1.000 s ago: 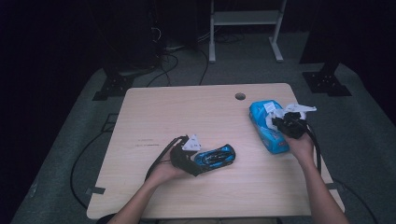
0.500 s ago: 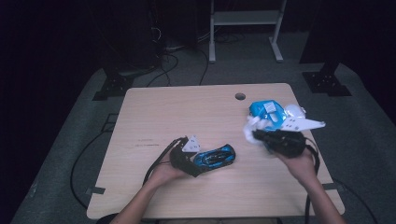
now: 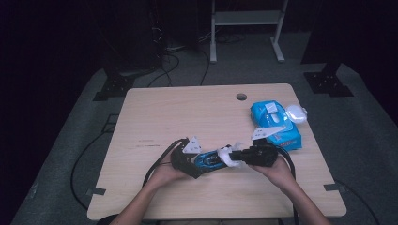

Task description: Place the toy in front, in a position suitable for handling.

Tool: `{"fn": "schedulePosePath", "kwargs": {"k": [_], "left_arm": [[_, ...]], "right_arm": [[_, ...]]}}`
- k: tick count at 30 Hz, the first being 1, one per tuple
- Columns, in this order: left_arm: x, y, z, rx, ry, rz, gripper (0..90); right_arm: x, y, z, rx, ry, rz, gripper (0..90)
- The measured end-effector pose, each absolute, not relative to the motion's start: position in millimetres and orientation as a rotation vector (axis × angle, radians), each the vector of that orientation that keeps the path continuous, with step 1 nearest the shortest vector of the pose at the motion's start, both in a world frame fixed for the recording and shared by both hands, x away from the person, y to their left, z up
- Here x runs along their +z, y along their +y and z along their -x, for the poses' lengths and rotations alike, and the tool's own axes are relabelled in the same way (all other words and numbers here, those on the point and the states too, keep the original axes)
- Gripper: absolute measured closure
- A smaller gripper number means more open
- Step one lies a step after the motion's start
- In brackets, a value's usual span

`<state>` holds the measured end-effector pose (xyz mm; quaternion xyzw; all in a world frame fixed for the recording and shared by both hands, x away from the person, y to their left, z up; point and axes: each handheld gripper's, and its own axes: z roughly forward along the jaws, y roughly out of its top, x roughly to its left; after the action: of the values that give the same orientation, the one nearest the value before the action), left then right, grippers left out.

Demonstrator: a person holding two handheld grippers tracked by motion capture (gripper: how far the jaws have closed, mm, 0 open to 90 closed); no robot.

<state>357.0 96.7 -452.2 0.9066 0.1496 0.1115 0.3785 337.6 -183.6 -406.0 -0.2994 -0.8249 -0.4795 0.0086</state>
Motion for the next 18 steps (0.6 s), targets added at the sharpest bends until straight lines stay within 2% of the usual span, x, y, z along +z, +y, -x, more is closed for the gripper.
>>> {"fn": "schedulePosePath", "kwargs": {"k": [3,11,14,18], "left_arm": [[-454,96,-358,0.259,0.388,-2.317,13.1],[-457,101,-363,0.199,0.414,-2.321,14.4],[-458,101,-364,0.187,0.409,-2.336,14.3],[-463,99,-363,0.172,0.407,-2.365,14.1]], "right_arm": [[-413,-177,-351,-1.426,-2.613,0.988,81.7],[-431,-149,-365,-1.358,-2.805,0.954,58.1],[-438,-141,-366,-1.359,-2.851,0.955,58.5],[-444,-138,-362,-1.378,-2.899,0.963,65.7]]}}
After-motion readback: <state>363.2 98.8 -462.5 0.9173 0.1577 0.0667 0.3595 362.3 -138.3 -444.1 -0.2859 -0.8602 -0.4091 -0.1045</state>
